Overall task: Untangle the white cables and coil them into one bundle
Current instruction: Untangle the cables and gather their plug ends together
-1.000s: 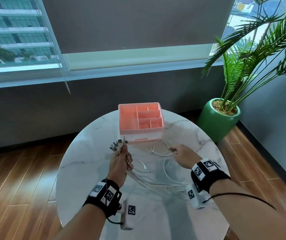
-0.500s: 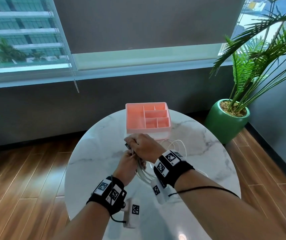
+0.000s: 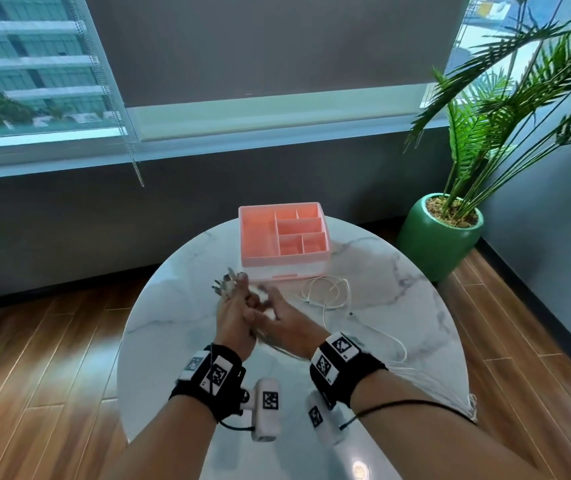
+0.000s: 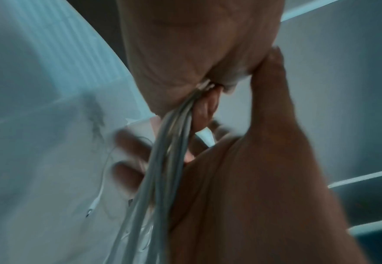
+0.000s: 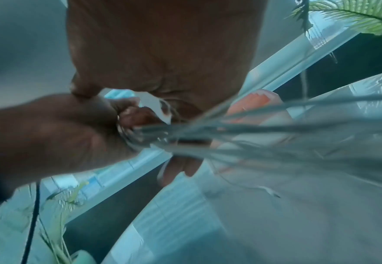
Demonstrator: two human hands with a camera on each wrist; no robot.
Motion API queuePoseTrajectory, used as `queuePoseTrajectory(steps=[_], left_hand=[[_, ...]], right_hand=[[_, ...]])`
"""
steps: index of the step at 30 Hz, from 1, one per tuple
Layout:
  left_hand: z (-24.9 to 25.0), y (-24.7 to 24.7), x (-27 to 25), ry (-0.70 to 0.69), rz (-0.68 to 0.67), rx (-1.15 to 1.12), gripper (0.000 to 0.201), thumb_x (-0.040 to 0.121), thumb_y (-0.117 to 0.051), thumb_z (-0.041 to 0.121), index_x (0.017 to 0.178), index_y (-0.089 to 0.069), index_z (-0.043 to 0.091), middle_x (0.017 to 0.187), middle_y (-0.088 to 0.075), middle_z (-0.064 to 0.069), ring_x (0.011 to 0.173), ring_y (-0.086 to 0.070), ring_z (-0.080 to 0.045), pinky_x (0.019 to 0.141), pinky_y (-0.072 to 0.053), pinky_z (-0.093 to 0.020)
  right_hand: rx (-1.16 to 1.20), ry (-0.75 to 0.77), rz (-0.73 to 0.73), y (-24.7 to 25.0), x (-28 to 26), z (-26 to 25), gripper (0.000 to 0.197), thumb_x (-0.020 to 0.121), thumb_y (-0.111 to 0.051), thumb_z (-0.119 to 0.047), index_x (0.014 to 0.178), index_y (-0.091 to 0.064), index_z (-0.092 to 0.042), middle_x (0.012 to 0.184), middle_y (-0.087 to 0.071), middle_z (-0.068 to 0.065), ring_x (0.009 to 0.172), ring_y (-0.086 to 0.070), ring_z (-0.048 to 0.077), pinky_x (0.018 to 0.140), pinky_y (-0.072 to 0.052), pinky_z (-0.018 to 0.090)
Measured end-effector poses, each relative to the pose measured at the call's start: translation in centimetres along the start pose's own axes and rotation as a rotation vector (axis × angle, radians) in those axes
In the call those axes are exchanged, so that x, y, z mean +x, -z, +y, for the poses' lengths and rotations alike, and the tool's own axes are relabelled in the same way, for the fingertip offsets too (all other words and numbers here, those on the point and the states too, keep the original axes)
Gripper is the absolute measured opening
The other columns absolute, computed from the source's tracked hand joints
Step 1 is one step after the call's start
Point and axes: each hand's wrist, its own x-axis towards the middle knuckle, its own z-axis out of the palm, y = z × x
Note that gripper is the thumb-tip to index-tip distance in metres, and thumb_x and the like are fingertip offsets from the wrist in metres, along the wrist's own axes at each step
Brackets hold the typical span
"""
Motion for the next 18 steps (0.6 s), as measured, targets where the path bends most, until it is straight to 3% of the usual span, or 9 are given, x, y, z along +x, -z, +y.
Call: queuePoseTrajectory(steps=[2,4,5,8,12,14,16,18], left_hand=[[0.7,-0.1,0.4,-0.027,0.085,-0.034,0.035,0.101,-0.058,0.031,0.072,-0.043,0.021,0.051,-0.034,0.004,0.037,-0.029,-0.009,0.035,-0.029,-0.019],[1.0,0.0,0.9,-0.065,0.115,-0.059,0.036,0.102,-0.055,0.032,0.072,-0.037,0.024,0.049,-0.029,0.006,0.036,-0.023,-0.007,0.034,-0.021,-0.017],[1.2,0.3,1.1,-0.073,0.125,-0.071,0.037,0.103,-0.054,0.032,0.072,-0.035,0.024,0.048,-0.028,0.007,0.036,-0.022,-0.006,0.034,-0.019,-0.016],[1.8,1.0,1.5,-0.089,0.148,-0.075,0.038,0.104,-0.051,0.033,0.072,-0.033,0.025,0.047,-0.028,0.008,0.035,-0.021,-0.006,0.035,-0.018,-0.014],[1.6,1.8,1.3,-0.118,0.147,-0.05,0.037,0.104,-0.051,0.033,0.072,-0.036,0.025,0.047,-0.03,0.008,0.036,-0.021,-0.006,0.036,-0.018,-0.014],[1.2,2.2,1.2,-0.119,0.153,-0.031,0.037,0.104,-0.051,0.034,0.072,-0.036,0.025,0.047,-0.03,0.009,0.036,-0.022,-0.006,0.036,-0.018,-0.014],[0.8,2.7,1.4,-0.111,0.167,-0.015,0.037,0.104,-0.051,0.033,0.072,-0.036,0.025,0.046,-0.03,0.009,0.036,-0.022,-0.006,0.037,-0.019,-0.014],[0.7,3.3,1.5,-0.111,0.189,0.01,0.037,0.104,-0.052,0.034,0.072,-0.036,0.025,0.046,-0.03,0.009,0.036,-0.023,-0.006,0.037,-0.02,-0.014]], right_hand=[[-0.037,-0.065,-0.087,-0.4,-1.3,1.5,0.064,0.083,-0.061,-0.066,0.128,-0.046,-0.024,0.098,-0.069,0.012,0.069,-0.068,0.022,0.072,-0.058,0.042],[-0.239,-0.082,-0.133,0.3,-2.6,2.7,0.031,0.092,-0.06,-0.052,0.095,-0.055,-0.021,0.075,-0.063,0.005,0.058,-0.058,0.016,0.061,-0.051,0.035],[-0.371,-0.085,-0.155,1.1,-3.2,4.0,0.028,0.094,-0.058,-0.048,0.086,-0.053,-0.021,0.074,-0.058,0.002,0.061,-0.054,0.016,0.061,-0.046,0.032],[-0.675,-0.149,-0.165,4.8,-5.1,8.2,0.031,0.097,-0.051,-0.049,0.082,-0.052,-0.022,0.081,-0.056,0.004,0.076,-0.055,0.02,0.07,-0.039,0.031],[-0.803,-0.246,-0.075,10.5,-8.1,11.2,0.029,0.097,-0.056,-0.041,0.08,-0.059,-0.018,0.085,-0.06,0.003,0.088,-0.059,0.026,0.071,-0.032,0.028],[-0.86,-0.379,-0.031,13.2,-9.6,12.6,0.031,0.094,-0.058,-0.045,0.07,-0.052,-0.026,0.082,-0.059,0.0,0.09,-0.062,0.025,0.071,-0.038,0.032],[-0.885,-0.522,0.034,15.5,-11.0,14.1,0.034,0.088,-0.059,-0.048,0.065,-0.049,-0.026,0.075,-0.057,-0.005,0.086,-0.064,0.024,0.072,-0.046,0.034],[-0.896,-0.62,0.083,17.1,-12.4,15.3,0.033,0.088,-0.059,-0.045,0.065,-0.05,-0.023,0.069,-0.056,-0.004,0.079,-0.065,0.022,0.067,-0.046,0.031]])
